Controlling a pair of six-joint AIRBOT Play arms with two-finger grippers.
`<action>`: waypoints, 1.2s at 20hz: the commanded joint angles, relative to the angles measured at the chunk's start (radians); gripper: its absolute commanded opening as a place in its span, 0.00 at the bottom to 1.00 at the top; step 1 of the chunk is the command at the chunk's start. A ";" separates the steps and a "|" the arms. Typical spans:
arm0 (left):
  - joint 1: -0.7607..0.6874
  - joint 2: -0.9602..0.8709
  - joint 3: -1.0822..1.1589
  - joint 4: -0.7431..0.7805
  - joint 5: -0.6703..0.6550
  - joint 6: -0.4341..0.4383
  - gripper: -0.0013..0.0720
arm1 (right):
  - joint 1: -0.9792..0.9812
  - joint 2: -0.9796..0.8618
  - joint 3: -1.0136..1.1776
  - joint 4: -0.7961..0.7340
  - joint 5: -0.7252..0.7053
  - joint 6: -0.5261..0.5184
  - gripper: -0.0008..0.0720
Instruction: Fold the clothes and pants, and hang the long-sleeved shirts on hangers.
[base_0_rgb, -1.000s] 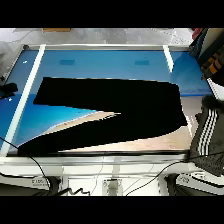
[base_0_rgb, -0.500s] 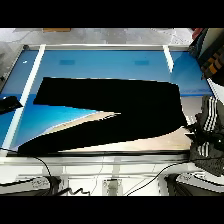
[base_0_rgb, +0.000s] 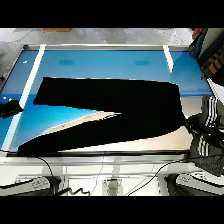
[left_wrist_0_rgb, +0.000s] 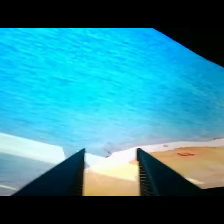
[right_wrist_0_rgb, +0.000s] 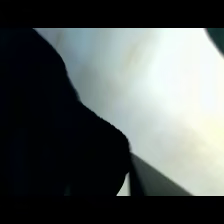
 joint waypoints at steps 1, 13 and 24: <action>0.010 0.108 -0.085 -0.001 0.050 0.076 0.22 | 0.027 0.000 -0.001 0.030 -0.074 0.000 0.35; 0.352 0.436 -0.620 0.052 0.150 0.020 0.70 | 0.027 0.000 -0.001 0.030 -0.046 0.000 0.35; 0.578 0.302 -0.635 0.045 0.031 -0.144 0.70 | 0.027 0.000 -0.001 0.022 -0.038 0.000 0.35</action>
